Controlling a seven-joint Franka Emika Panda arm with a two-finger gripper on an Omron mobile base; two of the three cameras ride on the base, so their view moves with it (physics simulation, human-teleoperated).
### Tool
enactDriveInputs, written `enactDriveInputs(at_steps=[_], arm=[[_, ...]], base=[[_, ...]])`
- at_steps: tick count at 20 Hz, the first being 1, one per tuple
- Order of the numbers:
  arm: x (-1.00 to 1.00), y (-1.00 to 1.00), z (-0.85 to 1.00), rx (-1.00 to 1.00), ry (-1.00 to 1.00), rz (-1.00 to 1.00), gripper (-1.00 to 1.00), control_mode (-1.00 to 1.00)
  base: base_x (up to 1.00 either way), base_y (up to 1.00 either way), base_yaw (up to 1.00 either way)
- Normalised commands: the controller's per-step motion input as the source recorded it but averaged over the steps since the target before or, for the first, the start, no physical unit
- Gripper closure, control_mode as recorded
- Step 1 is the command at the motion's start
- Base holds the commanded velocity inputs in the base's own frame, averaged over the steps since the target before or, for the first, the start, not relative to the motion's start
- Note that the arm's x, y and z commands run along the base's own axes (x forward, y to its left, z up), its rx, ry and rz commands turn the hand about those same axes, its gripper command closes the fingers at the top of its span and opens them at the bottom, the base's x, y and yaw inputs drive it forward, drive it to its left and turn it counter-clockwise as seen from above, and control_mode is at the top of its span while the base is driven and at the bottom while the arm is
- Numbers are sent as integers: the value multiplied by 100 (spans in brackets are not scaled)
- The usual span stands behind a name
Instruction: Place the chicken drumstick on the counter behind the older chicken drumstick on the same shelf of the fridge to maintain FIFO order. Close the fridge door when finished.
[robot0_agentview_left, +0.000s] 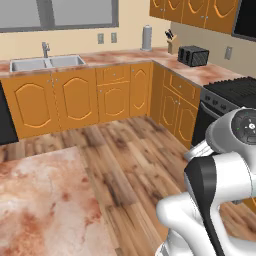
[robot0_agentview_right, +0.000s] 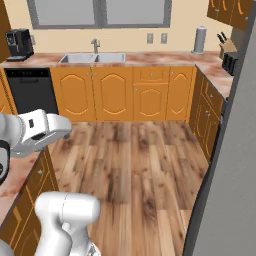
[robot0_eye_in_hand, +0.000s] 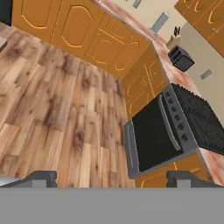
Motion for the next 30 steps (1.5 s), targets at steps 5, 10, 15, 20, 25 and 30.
enactDriveInputs(at_steps=[5,10,15,20,25,30], arm=[[0,0,0,0,0,0,-100,100],[0,0,0,0,0,0,-100,100],[0,0,0,0,0,0,-100,100],[0,0,0,0,0,0,-100,100],[0,0,0,0,0,0,-100,100],[0,0,0,0,0,0,-100,100]], base=[[60,7,-65],[27,-14,-68],[63,4,-69],[94,15,-65],[90,12,-69],[52,26,-81]])
